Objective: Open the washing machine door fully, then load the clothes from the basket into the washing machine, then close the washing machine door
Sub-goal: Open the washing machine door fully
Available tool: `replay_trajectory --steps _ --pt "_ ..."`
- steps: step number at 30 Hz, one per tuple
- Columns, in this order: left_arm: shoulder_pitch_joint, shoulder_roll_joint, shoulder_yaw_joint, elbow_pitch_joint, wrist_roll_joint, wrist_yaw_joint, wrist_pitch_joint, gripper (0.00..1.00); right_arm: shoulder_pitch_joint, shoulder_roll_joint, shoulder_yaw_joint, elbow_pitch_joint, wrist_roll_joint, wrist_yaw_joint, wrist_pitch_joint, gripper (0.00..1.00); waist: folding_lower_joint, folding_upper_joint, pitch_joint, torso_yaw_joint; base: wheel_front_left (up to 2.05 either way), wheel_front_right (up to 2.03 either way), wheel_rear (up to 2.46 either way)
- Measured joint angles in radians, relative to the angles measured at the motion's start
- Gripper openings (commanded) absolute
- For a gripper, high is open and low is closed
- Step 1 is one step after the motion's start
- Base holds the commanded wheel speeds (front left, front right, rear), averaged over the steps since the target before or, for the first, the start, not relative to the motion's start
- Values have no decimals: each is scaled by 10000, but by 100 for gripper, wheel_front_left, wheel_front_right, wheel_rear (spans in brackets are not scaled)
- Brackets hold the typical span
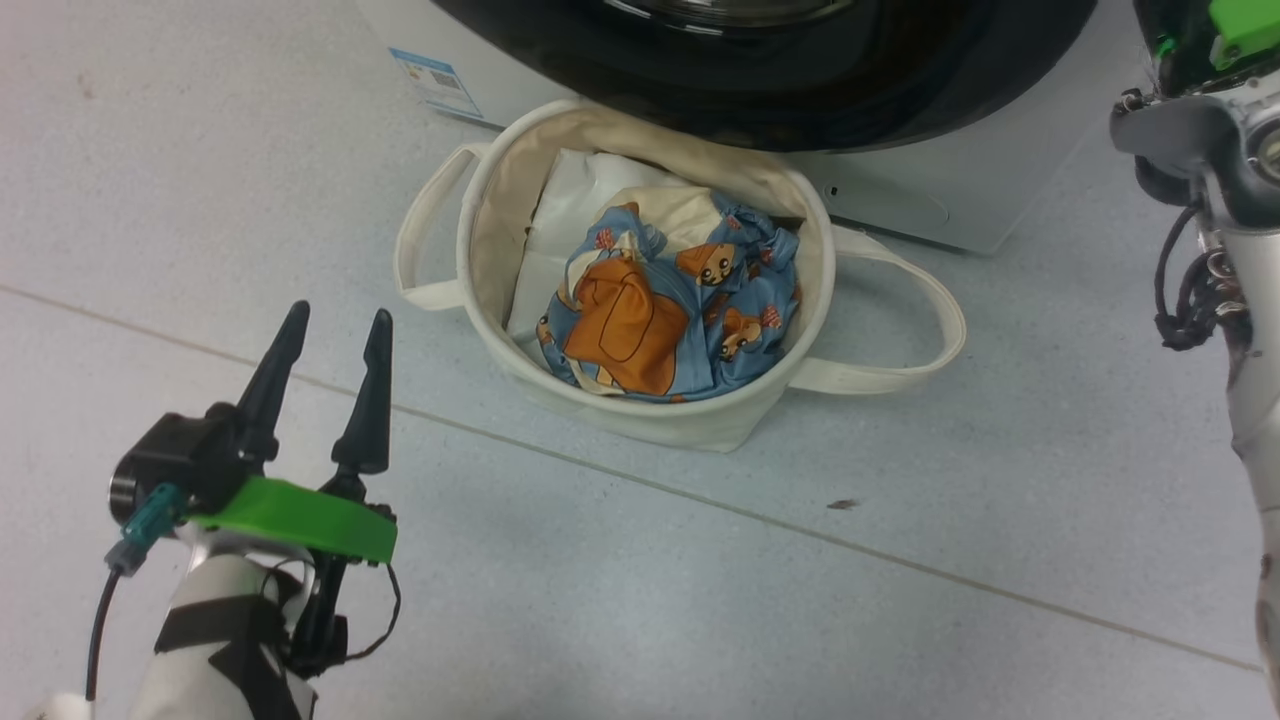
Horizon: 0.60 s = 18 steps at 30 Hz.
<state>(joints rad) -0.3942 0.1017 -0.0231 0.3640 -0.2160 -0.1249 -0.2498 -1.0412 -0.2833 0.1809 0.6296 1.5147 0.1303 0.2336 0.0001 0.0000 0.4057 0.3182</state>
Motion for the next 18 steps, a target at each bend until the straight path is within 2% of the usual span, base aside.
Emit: replay_trajectory --steps 4,10,13,18 --pt "44 15 19 136 0 0 0 100 3 -153 58 201 535 -6 1256 0 0 0 -176 -99 0 0 0" --pt "87 71 42 301 0 0 0 100 130 -173 433 96 882 -10 2506 0 0 0 -423 -392 0 0 0" --pt "159 121 69 332 0 0 0 100 318 33 508 -259 997 -8 2615 0 -1 0 -544 -539 0 0 0" --pt "272 140 65 456 2 0 0 100 347 54 472 -161 882 -8 2366 0 -1 0 -737 -600 0 0 0"
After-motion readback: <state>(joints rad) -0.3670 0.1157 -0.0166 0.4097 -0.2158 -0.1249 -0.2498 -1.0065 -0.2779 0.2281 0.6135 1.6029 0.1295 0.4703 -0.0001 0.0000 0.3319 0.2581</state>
